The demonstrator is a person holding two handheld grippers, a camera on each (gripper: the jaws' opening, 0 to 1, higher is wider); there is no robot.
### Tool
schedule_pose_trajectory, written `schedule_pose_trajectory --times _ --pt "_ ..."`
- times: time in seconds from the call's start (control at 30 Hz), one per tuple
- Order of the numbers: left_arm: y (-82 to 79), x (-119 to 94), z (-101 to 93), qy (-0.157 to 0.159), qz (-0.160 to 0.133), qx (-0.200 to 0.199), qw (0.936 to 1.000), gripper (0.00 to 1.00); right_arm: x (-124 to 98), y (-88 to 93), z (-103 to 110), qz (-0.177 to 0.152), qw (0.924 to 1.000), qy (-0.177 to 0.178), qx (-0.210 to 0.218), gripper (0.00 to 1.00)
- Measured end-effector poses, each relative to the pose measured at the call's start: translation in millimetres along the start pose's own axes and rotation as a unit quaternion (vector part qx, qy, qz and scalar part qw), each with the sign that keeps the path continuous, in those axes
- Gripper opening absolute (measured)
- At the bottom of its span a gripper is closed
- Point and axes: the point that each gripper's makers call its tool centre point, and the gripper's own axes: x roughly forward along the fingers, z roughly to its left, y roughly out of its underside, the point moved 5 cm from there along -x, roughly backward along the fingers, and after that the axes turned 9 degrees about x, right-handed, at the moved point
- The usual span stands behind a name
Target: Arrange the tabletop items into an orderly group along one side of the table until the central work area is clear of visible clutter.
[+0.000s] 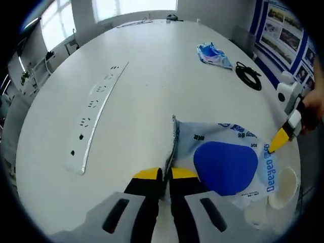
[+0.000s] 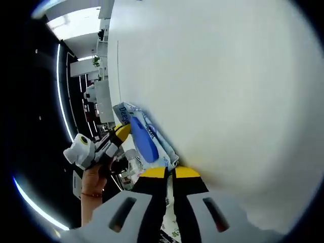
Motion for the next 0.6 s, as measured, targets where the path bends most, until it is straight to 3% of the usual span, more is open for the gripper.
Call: schedule_pose_trajectory --times 0.37,0.6 --pt "-5.6 -11 0.7 -0.003 -0.016 -0.017 0.9997 0.0 -10 -12.4 14 -0.007 0.9997 -0.016 -0.018 0.0" --pt "-12.4 -21 -0.9 -0.009 -0.027 -0.025 0.9993 0.0 -19 -16.5 26 -0.005 0.9982 -0.026 -0.054 0.0"
